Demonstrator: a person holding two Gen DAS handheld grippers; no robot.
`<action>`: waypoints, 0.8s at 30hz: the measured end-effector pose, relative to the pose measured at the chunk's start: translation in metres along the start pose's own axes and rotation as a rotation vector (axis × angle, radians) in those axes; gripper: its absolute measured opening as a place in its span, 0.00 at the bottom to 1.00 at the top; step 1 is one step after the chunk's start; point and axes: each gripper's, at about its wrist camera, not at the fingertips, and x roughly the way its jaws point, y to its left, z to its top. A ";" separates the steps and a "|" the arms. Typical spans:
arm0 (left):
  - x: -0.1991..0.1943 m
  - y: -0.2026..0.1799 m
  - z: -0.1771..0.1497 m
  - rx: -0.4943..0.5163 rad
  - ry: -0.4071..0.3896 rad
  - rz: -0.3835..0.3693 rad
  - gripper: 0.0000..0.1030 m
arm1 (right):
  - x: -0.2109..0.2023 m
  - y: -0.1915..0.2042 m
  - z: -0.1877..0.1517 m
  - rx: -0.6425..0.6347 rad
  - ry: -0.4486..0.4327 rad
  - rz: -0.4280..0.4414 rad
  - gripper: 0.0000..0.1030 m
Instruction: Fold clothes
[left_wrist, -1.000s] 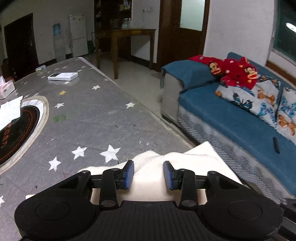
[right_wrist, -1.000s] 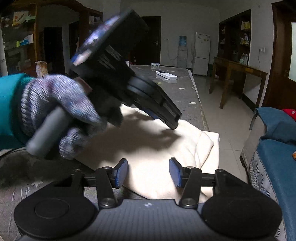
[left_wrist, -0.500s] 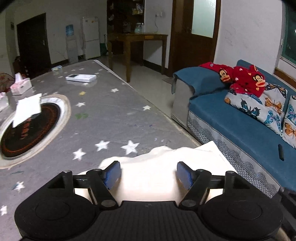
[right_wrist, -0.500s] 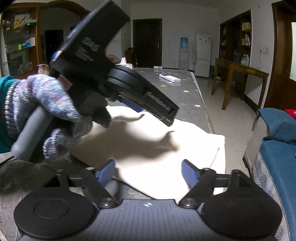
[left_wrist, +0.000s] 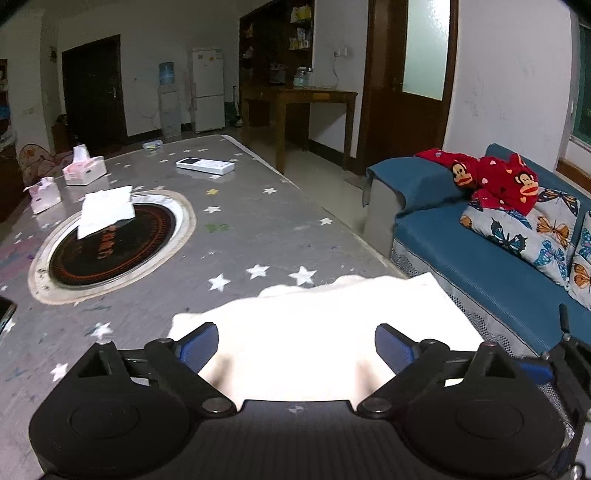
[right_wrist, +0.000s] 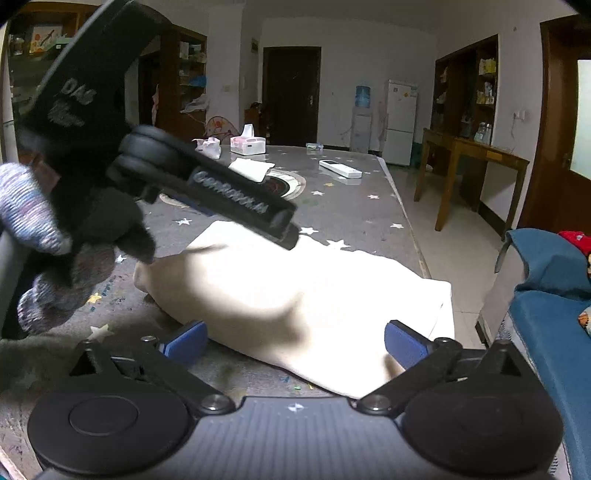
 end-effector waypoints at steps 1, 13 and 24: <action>-0.003 0.002 -0.003 -0.007 -0.001 0.002 0.95 | -0.001 0.001 0.000 0.002 -0.001 -0.004 1.00; -0.046 0.020 -0.038 -0.052 -0.020 0.030 1.00 | -0.010 0.015 -0.007 0.004 0.027 -0.084 1.00; -0.074 0.028 -0.070 -0.088 -0.022 0.054 1.00 | -0.014 0.027 -0.019 0.039 0.059 -0.104 1.00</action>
